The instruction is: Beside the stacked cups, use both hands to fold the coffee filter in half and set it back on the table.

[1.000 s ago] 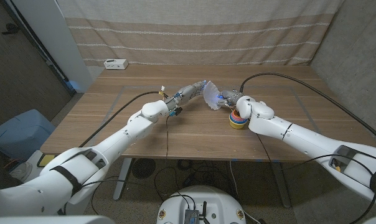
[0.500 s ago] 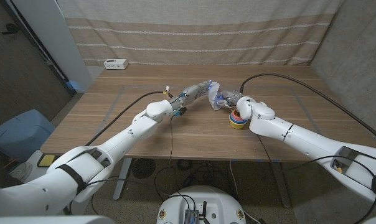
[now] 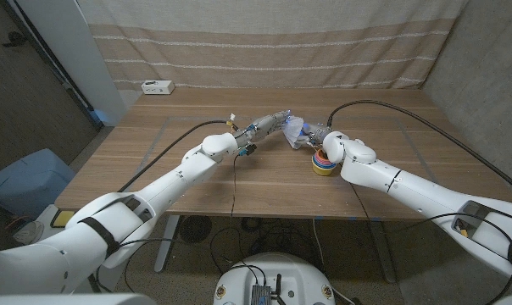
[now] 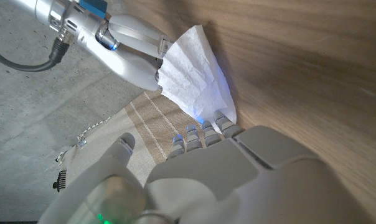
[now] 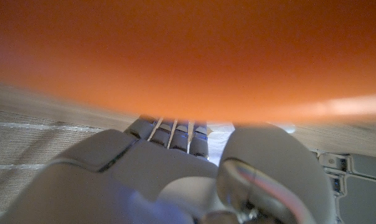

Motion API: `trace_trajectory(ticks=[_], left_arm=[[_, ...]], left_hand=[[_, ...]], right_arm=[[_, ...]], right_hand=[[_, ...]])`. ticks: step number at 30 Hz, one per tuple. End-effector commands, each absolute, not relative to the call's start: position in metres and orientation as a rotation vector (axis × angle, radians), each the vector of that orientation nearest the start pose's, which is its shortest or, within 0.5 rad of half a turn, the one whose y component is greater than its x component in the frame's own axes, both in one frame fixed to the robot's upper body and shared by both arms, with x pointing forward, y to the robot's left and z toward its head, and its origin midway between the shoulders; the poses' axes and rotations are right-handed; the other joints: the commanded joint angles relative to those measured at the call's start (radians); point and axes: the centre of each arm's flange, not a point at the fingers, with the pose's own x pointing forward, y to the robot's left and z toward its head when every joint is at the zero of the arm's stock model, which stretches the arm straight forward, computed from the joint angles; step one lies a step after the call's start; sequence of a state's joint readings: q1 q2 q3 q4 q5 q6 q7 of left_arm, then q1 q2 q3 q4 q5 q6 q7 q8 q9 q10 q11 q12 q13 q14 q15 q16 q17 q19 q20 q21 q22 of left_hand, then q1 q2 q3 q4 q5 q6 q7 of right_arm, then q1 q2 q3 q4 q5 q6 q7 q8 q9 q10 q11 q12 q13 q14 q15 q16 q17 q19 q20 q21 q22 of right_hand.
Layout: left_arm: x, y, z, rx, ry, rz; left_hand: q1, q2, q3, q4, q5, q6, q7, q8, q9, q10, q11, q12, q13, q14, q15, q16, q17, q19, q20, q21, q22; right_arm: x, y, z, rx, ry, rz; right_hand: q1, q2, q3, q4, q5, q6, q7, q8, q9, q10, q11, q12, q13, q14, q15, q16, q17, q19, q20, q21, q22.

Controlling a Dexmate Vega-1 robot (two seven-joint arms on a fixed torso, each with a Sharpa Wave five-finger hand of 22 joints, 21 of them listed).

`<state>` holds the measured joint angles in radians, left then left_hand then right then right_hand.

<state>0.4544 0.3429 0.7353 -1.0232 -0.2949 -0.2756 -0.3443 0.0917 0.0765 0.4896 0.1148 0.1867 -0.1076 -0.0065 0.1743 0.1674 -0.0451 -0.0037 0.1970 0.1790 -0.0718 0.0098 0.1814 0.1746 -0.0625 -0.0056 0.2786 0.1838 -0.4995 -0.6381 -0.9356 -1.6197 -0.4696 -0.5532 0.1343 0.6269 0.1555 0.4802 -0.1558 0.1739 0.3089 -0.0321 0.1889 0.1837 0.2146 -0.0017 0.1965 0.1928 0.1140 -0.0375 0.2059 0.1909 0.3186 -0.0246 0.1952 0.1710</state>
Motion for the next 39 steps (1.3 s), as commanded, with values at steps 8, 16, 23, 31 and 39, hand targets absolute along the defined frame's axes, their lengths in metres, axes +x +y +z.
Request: trace_trajectory(ticks=[8, 16, 23, 31, 39], left_arm=[[0.688, 0.098, 0.020, 0.637, -0.574, -0.761], [0.686, 0.102, 0.021, 0.654, -0.598, -0.757], [0.687, 0.103, 0.020, 0.695, -0.556, -0.744], [0.689, 0.097, 0.026, 0.761, -0.525, -0.735], [0.691, 0.087, 0.032, 0.807, -0.503, -0.741]], left_hand=[[-0.035, -0.009, -0.036, 0.009, 0.028, 0.208, 0.003, 0.041, 0.004, 0.209, 0.005, 0.051, 0.002, 0.181, -0.010, 0.029, -0.003, 0.086, 0.002, -0.002, -0.001], [-0.033, -0.007, -0.040, 0.007, 0.032, 0.286, 0.018, 0.042, 0.004, 0.262, 0.020, 0.050, 0.002, 0.227, -0.006, 0.023, -0.003, 0.118, 0.007, -0.005, -0.002], [-0.034, -0.010, -0.047, 0.006, 0.033, 0.223, 0.045, 0.005, 0.005, 0.223, 0.030, 0.020, 0.003, 0.184, 0.010, -0.001, -0.002, 0.098, 0.007, -0.025, -0.002], [-0.040, -0.023, -0.061, 0.006, 0.033, 0.162, 0.049, -0.005, 0.005, 0.176, 0.011, -0.002, 0.003, 0.141, 0.003, -0.008, -0.001, 0.082, 0.004, -0.041, -0.001], [-0.043, -0.029, -0.068, 0.006, 0.034, 0.154, 0.047, -0.004, 0.005, 0.170, 0.008, -0.004, 0.004, 0.132, -0.003, -0.008, -0.001, 0.086, -0.006, -0.042, -0.001]], right_arm=[[0.663, -0.164, 0.003, -1.395, -0.292, 0.056], [0.663, -0.175, 0.011, -1.335, -0.302, 0.038], [0.649, -0.191, 0.029, -1.285, -0.354, -0.015], [0.630, -0.201, 0.040, -1.250, -0.412, -0.066], [0.613, -0.218, 0.045, -1.192, -0.497, -0.214]], right_hand=[[0.015, 0.001, -0.006, 0.002, 0.004, 0.011, 0.004, 0.004, 0.002, 0.005, 0.002, 0.003, 0.003, 0.002, -0.006, 0.001, 0.002, 0.008, -0.001, 0.008, 0.004], [0.014, -0.002, -0.011, 0.003, 0.004, 0.010, 0.006, 0.003, 0.002, 0.004, 0.008, 0.002, 0.003, 0.001, -0.004, 0.001, 0.003, 0.006, 0.001, 0.007, 0.004], [0.001, -0.013, -0.026, 0.010, 0.001, 0.004, 0.009, 0.000, 0.002, -0.001, 0.018, 0.001, 0.003, 0.005, 0.007, 0.003, 0.004, 0.006, 0.015, 0.007, 0.005], [0.000, -0.029, -0.035, 0.003, 0.002, 0.005, 0.011, 0.001, 0.002, -0.001, 0.021, 0.002, 0.003, 0.025, 0.011, 0.008, 0.002, 0.015, 0.028, 0.010, 0.005], [0.053, 0.047, 0.018, 0.011, 0.013, 0.049, 0.000, 0.014, 0.002, 0.029, 0.007, 0.010, 0.003, 0.049, -0.004, 0.020, 0.011, 0.033, 0.010, 0.014, 0.005]])
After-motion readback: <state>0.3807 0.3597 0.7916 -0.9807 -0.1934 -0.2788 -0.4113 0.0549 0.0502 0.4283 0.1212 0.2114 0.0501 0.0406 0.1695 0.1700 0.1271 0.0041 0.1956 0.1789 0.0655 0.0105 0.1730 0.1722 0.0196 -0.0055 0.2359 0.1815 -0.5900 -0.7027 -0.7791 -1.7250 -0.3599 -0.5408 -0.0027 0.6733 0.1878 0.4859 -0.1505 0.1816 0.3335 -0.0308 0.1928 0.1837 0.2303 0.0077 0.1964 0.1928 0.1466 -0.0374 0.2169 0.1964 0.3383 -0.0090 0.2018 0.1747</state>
